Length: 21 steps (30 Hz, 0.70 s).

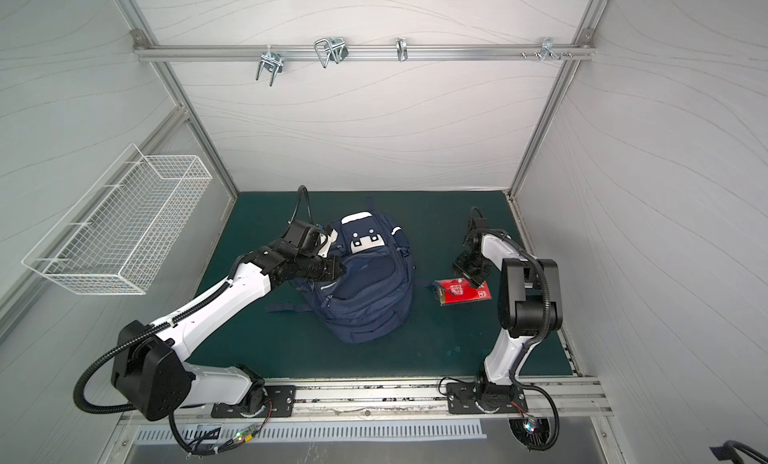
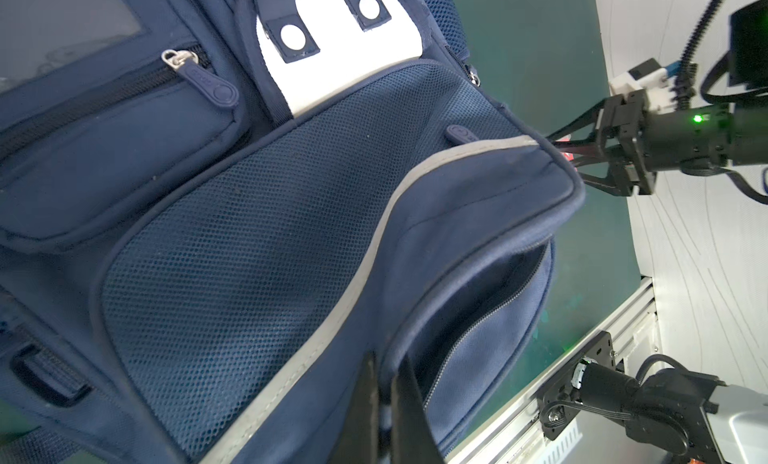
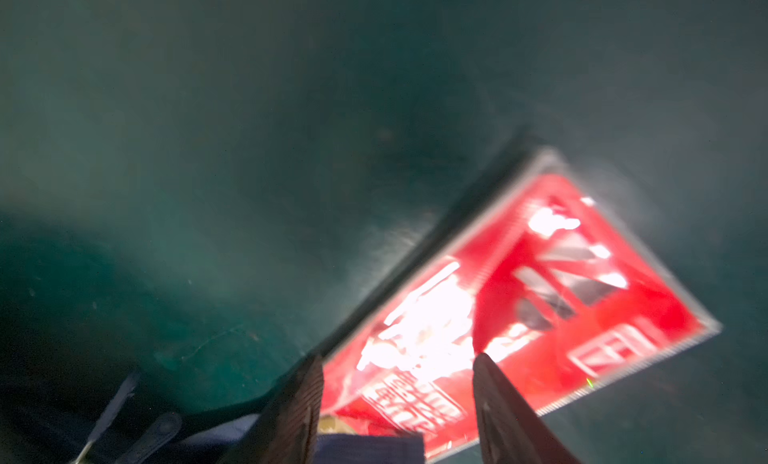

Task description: Pack the student bag

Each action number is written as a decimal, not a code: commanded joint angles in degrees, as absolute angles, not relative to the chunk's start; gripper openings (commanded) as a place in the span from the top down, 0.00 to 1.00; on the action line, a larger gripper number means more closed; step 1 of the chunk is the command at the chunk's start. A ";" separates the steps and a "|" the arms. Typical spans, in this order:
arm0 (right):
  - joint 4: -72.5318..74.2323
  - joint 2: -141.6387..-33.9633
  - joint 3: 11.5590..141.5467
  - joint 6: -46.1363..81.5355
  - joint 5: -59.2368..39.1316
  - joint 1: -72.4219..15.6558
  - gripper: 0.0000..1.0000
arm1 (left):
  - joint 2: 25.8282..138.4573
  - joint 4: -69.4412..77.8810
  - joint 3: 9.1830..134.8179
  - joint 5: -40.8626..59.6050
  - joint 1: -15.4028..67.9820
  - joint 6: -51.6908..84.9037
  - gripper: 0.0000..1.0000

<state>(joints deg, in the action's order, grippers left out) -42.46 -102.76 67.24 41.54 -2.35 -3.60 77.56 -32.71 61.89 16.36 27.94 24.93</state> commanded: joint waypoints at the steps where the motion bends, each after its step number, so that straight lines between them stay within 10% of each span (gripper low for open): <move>1: -43.80 -105.28 70.36 41.14 -1.33 -6.07 0.42 | 76.73 -30.37 62.49 17.42 27.44 27.22 1.00; 21: -52.50 -109.48 74.27 31.79 4.66 -21.30 0.42 | 78.24 -31.85 65.29 18.01 27.37 25.09 1.00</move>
